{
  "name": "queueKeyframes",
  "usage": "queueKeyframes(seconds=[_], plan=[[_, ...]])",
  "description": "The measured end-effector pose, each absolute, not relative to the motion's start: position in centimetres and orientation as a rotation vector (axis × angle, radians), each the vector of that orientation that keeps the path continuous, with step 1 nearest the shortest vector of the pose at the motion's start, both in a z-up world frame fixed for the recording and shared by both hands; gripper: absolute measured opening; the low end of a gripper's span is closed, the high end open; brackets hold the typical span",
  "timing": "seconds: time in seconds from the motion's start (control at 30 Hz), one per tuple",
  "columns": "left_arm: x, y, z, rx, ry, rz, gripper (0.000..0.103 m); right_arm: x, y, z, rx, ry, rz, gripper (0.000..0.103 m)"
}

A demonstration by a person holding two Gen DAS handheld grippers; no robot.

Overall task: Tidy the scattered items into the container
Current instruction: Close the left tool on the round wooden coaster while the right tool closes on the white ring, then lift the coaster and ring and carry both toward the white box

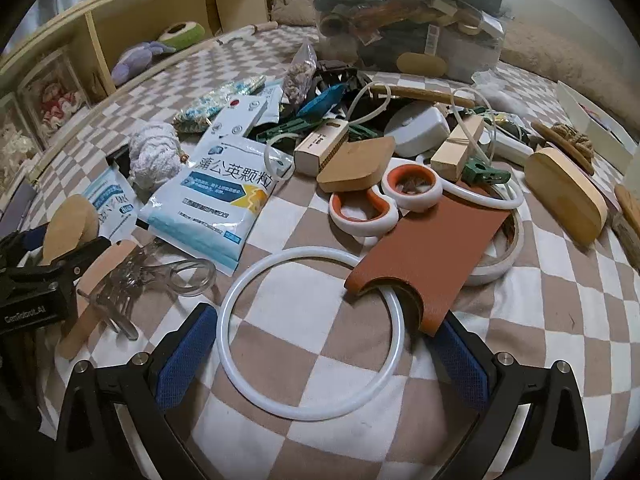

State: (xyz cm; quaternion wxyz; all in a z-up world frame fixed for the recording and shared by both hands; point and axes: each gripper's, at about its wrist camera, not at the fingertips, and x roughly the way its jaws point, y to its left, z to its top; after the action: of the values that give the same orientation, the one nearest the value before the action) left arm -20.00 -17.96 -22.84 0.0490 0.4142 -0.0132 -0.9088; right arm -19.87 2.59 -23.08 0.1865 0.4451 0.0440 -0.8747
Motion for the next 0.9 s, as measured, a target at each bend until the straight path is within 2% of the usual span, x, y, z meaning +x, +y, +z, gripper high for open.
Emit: queueKeyframes(seconds=[0.1,0.17,0.23,0.47,0.9], plan=[[-19.9,-18.0,-22.8,1.244,-0.034,-2.779,0.103,-19.4,2.7,-22.9,1.225,0.13,-2.47,0.098],[-19.8,-17.9,-22.8,1.237,-0.039,-2.781,0.103,-19.0,2.7,-22.9,1.201,0.14,-2.48,0.091],[-19.6,-17.7,-22.8,1.226,-0.052,-2.793,0.099,-18.6,2.6,-22.8,1.175,0.151,-2.492,0.086],[-18.7,-16.6,-22.6,1.192,-0.113,-2.86,0.069,-18.4,3.1,-22.8,1.149,0.129,-2.487,0.085],[-18.1,-16.7,-22.6,1.153,-0.067,-2.903,0.068,-17.6,3.2,-22.9,1.099,0.115,-2.493,0.085]])
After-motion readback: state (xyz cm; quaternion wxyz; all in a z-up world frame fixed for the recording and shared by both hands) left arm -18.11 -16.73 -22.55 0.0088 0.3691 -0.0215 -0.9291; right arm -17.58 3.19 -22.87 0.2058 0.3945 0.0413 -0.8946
